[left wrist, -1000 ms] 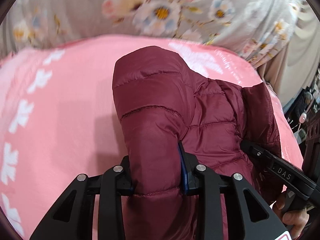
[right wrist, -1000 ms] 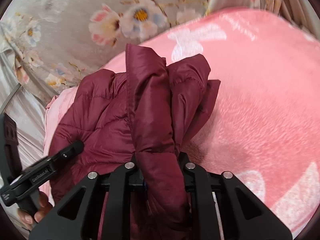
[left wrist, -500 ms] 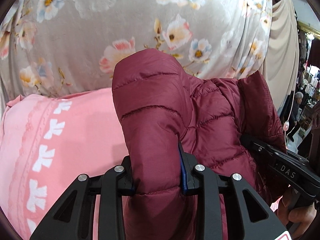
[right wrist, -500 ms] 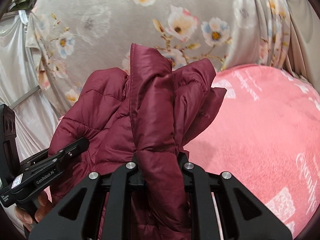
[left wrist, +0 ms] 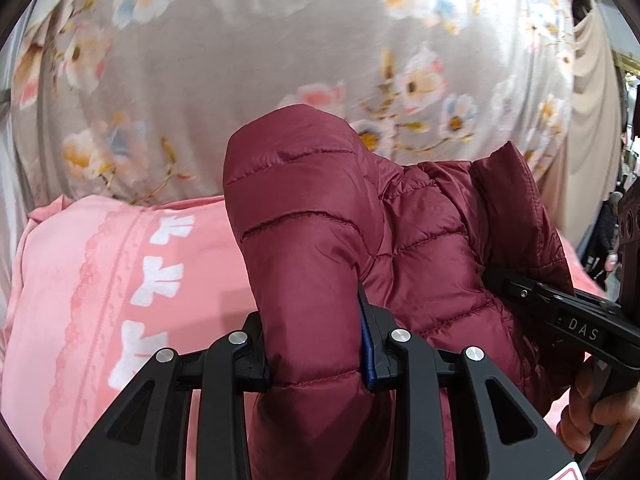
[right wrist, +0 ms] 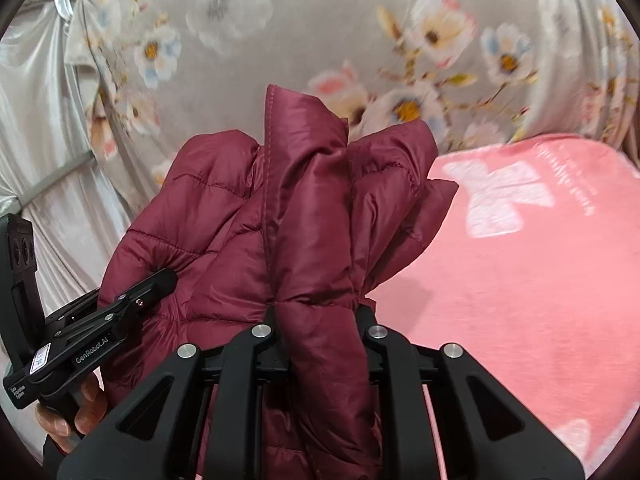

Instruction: Fold large clothes

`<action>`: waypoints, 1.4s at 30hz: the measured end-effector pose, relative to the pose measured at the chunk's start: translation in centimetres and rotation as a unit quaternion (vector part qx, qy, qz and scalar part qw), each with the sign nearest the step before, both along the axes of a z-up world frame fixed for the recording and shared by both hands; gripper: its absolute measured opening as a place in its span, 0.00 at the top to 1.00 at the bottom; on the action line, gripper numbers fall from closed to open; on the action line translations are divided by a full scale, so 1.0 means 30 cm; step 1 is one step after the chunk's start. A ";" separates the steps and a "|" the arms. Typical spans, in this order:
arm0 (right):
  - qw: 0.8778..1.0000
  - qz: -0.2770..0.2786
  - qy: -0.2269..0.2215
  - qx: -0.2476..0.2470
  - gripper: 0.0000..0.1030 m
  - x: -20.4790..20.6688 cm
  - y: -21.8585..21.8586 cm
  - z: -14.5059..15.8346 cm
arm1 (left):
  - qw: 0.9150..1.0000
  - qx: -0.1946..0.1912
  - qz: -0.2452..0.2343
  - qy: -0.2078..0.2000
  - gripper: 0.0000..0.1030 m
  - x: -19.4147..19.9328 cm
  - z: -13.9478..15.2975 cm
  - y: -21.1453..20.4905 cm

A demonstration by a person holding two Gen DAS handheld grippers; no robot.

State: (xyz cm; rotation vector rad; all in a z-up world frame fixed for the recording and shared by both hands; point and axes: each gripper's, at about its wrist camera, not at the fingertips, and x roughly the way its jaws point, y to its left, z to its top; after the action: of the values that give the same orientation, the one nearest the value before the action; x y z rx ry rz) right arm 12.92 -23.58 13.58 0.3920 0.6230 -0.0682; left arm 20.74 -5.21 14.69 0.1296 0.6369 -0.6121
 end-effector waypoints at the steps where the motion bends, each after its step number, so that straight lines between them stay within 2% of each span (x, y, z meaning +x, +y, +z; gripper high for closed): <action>1: 1.000 0.003 0.005 0.000 0.87 0.040 0.014 -0.029 | 1.000 0.005 0.004 0.001 0.73 0.034 -0.032 0.011; 7: 0.999 0.017 0.027 -0.004 0.87 0.207 0.072 -0.167 | 0.999 0.014 0.021 0.025 0.73 0.215 -0.203 0.088; 13: 0.998 0.024 0.064 -0.013 0.86 0.330 0.096 -0.307 | 0.998 0.024 0.040 0.052 0.70 0.330 -0.342 0.122; 16: 0.997 0.023 0.078 -0.010 0.77 0.362 0.088 -0.364 | 0.996 0.031 0.055 0.061 0.62 0.365 -0.405 0.140; 17: 0.996 0.019 0.082 -0.004 0.70 0.367 0.080 -0.378 | 0.996 0.031 0.059 0.064 0.58 0.374 -0.419 0.145; 19: 0.996 0.013 0.085 0.009 0.64 0.367 0.067 -0.393 | 0.994 0.032 0.070 0.072 0.53 0.388 -0.440 0.157; 21: 0.996 0.004 0.090 0.022 0.55 0.354 0.045 -0.397 | 0.992 0.038 0.084 0.083 0.47 0.395 -0.446 0.164; 24: 0.995 -0.016 0.092 0.024 0.53 0.308 0.007 -0.363 | 0.989 0.059 0.112 0.081 0.45 0.381 -0.418 0.173; 29: 0.996 -0.054 0.060 -0.033 0.52 0.238 -0.014 -0.226 | 0.984 0.087 0.150 0.047 0.43 0.346 -0.287 0.181; 32: 0.995 -0.052 0.047 -0.076 0.67 0.260 0.025 -0.133 | 0.981 0.102 0.165 0.027 0.43 0.338 -0.213 0.145; 34: 0.994 -0.043 0.041 -0.095 0.69 0.300 0.062 -0.097 | 0.979 0.105 0.170 0.027 0.42 0.348 -0.185 0.112; 38: 0.992 -0.034 0.045 -0.114 0.69 0.390 0.114 -0.108 | 0.977 0.112 0.176 0.042 0.42 0.392 -0.197 0.038; 42: 0.990 -0.039 0.074 -0.114 0.69 0.471 0.111 -0.208 | 0.973 0.125 0.182 0.064 0.42 0.446 -0.273 -0.011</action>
State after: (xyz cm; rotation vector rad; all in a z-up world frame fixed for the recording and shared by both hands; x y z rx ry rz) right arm 27.04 -20.25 7.35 0.1902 0.7376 -0.2420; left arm 34.13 -5.54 6.51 0.2034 0.8391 -0.1848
